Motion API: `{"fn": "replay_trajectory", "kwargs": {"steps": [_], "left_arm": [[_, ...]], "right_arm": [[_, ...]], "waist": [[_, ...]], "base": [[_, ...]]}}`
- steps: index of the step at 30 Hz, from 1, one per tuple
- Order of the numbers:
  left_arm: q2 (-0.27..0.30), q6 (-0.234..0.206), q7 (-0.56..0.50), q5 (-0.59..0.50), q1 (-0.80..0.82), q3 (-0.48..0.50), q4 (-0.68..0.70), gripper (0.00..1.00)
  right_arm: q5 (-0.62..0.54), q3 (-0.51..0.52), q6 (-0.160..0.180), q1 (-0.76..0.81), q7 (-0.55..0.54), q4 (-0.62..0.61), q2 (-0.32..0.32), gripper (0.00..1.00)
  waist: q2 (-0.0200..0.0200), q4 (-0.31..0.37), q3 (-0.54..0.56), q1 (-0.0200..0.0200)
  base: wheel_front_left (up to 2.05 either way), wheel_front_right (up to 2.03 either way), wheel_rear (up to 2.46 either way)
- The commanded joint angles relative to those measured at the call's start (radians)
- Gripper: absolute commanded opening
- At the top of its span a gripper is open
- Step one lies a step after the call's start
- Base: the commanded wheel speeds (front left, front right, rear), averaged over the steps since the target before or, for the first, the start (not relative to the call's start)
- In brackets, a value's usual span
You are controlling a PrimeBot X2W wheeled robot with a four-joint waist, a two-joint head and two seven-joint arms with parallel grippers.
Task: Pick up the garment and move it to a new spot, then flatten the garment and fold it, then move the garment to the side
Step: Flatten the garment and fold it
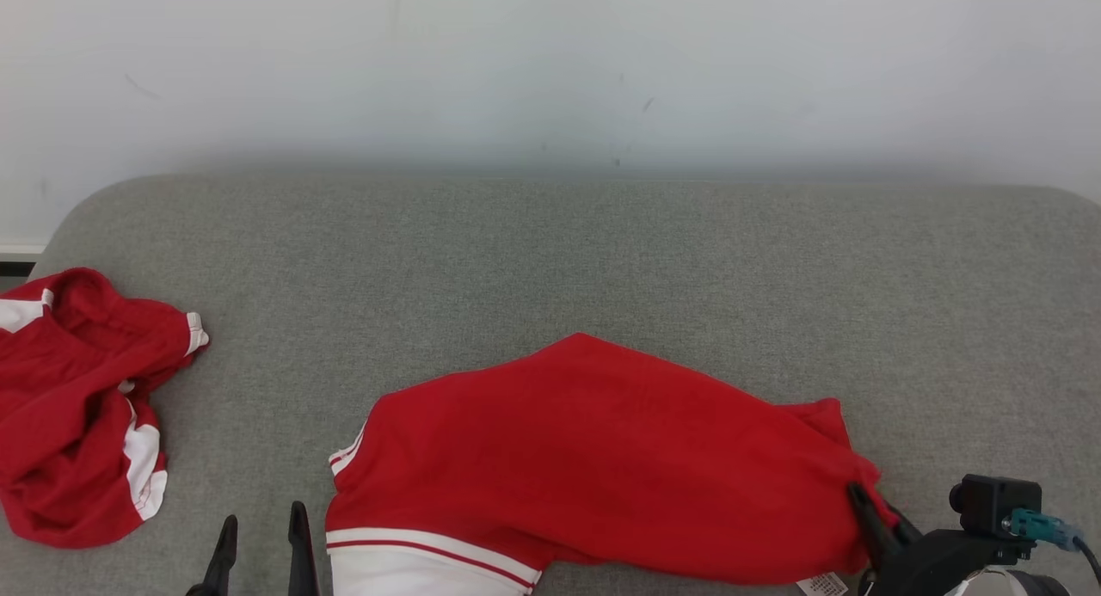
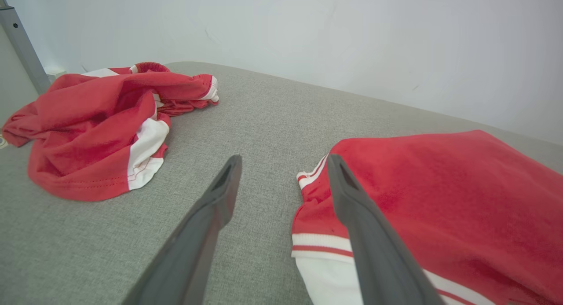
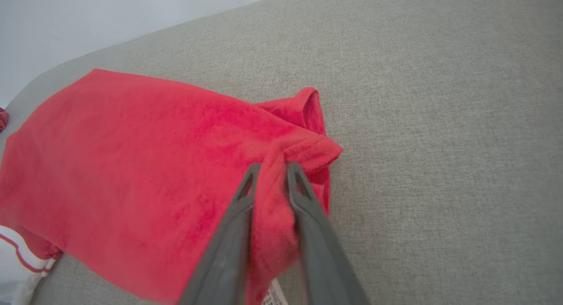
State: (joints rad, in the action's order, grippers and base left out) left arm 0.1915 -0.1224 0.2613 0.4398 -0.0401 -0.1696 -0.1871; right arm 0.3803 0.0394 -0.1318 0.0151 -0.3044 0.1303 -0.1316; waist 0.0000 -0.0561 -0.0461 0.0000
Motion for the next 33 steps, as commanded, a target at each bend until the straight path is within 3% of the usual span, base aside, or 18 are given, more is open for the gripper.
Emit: {"fn": "replay_trajectory", "kwargs": {"steps": [1,7,12,17,21,22,23,27,33], "left_arm": [[-0.005,0.004,0.004,-0.004,0.009,0.0,-0.004,1.0],[-0.015,0.006,0.004,-0.01,0.017,0.002,-0.008,1.0],[-0.023,0.015,0.004,-0.017,0.027,-0.004,-0.017,1.0],[-0.037,0.021,0.004,-0.025,0.038,-0.008,-0.026,1.0],[-0.041,0.03,0.004,-0.027,0.046,-0.009,-0.039,1.0],[-0.042,0.034,0.004,-0.027,0.047,-0.012,-0.044,1.0],[-0.042,0.035,0.004,-0.027,0.047,-0.013,-0.048,1.0],[-0.037,0.04,0.004,-0.023,0.039,-0.005,-0.059,1.0],[-0.029,0.041,0.004,-0.024,0.006,0.006,-0.058,1.0]], "right_arm": [[-0.001,-0.004,0.002,-0.006,0.009,0.007,0.001,0.0],[0.016,-0.024,0.002,-0.081,0.144,-0.037,-0.027,0.0],[0.015,-0.095,0.002,-0.207,0.124,-0.008,-0.044,0.0],[-0.004,-0.181,0.002,-0.373,0.105,0.134,-0.034,0.0],[-0.041,-0.234,0.002,-0.482,0.169,0.319,-0.043,0.0],[-0.051,-0.243,0.002,-0.502,0.191,0.368,-0.046,0.33],[-0.053,-0.251,0.002,-0.518,0.21,0.408,-0.046,1.0],[-0.011,-0.251,0.002,-0.547,0.337,0.487,-0.049,1.0],[0.041,-0.202,0.002,-0.456,0.524,0.458,-0.106,1.0]], "waist": [[0.0,-0.001,-0.001,0.0],[0.0,-0.011,-0.005,0.0],[0.0,-0.031,-0.008,0.0],[0.0,-0.047,-0.008,0.0],[0.0,-0.057,-0.004,0.0],[0.0,-0.06,-0.002,0.0],[0.0,-0.062,0.001,0.0],[0.0,-0.055,0.014,0.0],[0.0,-0.032,0.043,0.0]], "base": [[0.0,0.0,0.0],[0.0,0.0,0.0],[0.0,0.0,0.0],[0.0,0.0,0.0],[0.0,0.0,0.0],[0.0,0.0,0.0],[0.0,0.0,0.0],[0.0,0.0,0.0],[0.0,0.0,0.0]]}}
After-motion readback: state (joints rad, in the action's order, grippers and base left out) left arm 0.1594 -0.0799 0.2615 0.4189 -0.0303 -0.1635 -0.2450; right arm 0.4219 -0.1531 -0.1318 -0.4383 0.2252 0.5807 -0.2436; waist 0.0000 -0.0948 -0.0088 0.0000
